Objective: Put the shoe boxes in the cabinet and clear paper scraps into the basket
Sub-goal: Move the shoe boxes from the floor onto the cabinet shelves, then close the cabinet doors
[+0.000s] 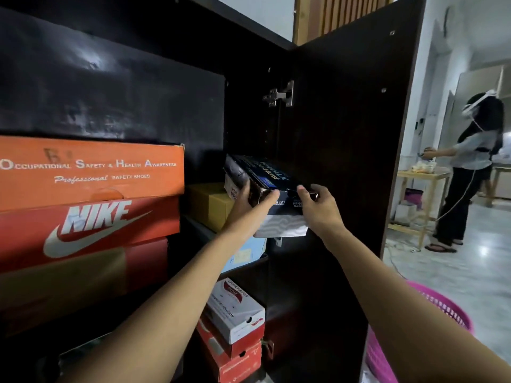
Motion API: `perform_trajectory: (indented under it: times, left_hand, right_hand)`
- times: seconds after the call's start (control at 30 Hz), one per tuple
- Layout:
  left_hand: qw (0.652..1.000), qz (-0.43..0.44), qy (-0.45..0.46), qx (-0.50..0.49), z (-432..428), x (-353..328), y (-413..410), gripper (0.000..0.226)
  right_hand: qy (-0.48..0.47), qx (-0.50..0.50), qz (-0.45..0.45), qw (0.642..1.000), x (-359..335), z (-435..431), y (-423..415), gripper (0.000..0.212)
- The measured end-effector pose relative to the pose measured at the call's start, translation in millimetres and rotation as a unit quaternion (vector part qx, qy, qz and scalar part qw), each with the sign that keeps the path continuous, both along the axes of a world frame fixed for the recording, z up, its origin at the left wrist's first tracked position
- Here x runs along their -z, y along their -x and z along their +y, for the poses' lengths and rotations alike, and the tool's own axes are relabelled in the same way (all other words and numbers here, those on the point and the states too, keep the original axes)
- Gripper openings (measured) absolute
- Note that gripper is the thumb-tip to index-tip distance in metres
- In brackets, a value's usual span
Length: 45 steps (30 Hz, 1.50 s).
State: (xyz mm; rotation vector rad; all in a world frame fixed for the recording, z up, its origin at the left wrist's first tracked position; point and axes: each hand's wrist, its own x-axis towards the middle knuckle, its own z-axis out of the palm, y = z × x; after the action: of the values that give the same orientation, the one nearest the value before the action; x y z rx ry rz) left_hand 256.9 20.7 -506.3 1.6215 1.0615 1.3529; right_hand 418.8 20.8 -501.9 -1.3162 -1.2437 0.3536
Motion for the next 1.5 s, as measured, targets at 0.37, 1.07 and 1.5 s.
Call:
perform_trajectory:
  times: [0.37, 1.07, 1.5]
  left_hand:
    - [0.997, 0.039, -0.028, -0.065, 71, -17, -11, 0.088]
    - [0.986, 0.056, 0.082, -0.134, 200, -43, 28, 0.077]
    - [0.99, 0.126, -0.039, -0.047, 50, -26, -16, 0.048]
  right_hand:
    - [-0.05, -0.024, -0.063, 0.997, -1, 61, -8, 0.05]
    - [0.064, -0.152, -0.247, 0.955, 8, 184, 5, 0.058]
    - [-0.293, 0.289, -0.208, 0.887, 30, -27, -54, 0.033]
